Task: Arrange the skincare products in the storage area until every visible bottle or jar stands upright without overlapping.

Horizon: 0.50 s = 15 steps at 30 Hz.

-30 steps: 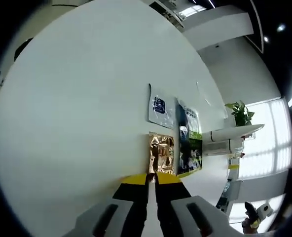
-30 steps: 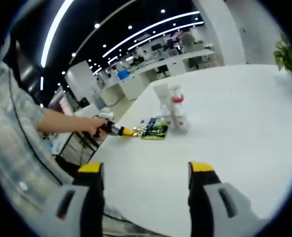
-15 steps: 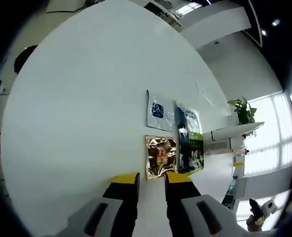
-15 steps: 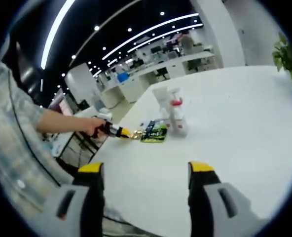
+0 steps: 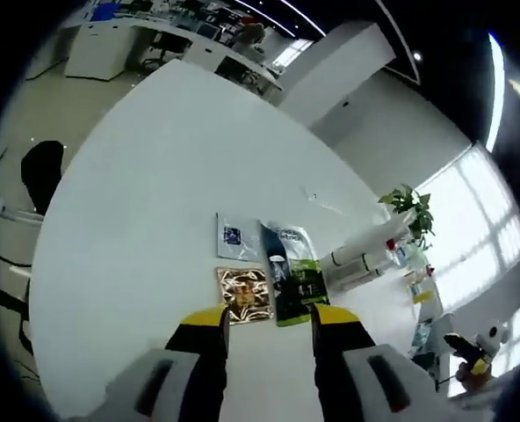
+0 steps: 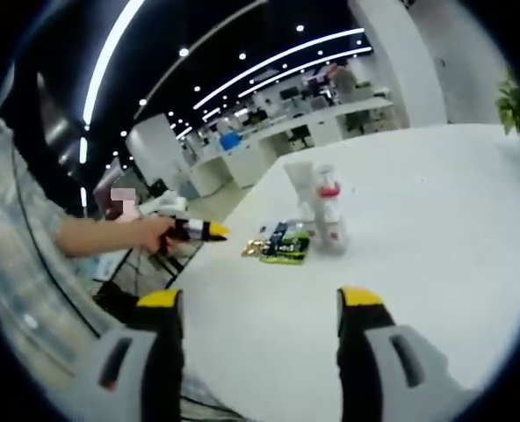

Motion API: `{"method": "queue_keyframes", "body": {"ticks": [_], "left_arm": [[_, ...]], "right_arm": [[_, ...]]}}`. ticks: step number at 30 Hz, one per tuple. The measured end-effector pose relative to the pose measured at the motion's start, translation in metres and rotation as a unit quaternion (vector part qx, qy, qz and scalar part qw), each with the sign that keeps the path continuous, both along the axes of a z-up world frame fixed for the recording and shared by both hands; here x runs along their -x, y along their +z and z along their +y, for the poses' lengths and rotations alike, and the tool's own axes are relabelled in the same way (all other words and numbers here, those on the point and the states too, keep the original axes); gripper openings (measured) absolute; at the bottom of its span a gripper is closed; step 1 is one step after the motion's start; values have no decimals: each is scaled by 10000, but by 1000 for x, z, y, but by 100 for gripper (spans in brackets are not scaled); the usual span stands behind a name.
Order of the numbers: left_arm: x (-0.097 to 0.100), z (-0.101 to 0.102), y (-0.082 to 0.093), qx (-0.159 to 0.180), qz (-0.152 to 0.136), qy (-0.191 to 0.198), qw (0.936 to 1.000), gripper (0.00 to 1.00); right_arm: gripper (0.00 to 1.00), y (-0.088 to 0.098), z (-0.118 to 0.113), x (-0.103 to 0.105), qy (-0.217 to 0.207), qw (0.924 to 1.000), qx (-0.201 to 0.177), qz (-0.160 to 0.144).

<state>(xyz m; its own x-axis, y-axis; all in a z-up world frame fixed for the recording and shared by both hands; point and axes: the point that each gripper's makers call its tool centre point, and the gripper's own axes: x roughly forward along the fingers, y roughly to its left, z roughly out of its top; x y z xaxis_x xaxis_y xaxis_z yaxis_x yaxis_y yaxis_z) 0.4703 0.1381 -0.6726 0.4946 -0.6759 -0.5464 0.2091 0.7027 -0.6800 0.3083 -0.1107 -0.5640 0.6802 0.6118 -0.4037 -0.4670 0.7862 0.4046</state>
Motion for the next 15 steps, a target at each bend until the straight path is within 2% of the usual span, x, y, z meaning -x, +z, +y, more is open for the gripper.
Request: {"method": "queue_keyframes", "body": {"ticks": [1,2,3,7,9,10,12,15], "left_arm": [[1,-2,5,22,-109,-36,9999,43],[3,-6,16,64,-425,-39,9991,43],[8,-11,28,165,-580,-29,9982,43],[26,-25,62,408,-1078,-37,9933,43],[37,-30,75,448,-1237,-51,9913,43],[48,-36,86,487,-1390,-185,9889,43],[64,-42,104,602,-1596,-145,9852,43],[87,-53,121,745,-1792,-312,9805,44]], "right_arm": [[69,1,2,-2,34,10000,-6,-31],[70,3,3,-4,66,10000,-9,-69],[70,4,5,-5,91,9999,-16,-91],[70,7,9,-9,183,9997,-52,-172],[71,14,13,-14,153,9993,-295,-177],[72,18,14,-16,150,9991,-343,-198],[75,28,16,-22,136,9986,-356,-355],[77,39,18,-32,93,9975,-510,-474]]}}
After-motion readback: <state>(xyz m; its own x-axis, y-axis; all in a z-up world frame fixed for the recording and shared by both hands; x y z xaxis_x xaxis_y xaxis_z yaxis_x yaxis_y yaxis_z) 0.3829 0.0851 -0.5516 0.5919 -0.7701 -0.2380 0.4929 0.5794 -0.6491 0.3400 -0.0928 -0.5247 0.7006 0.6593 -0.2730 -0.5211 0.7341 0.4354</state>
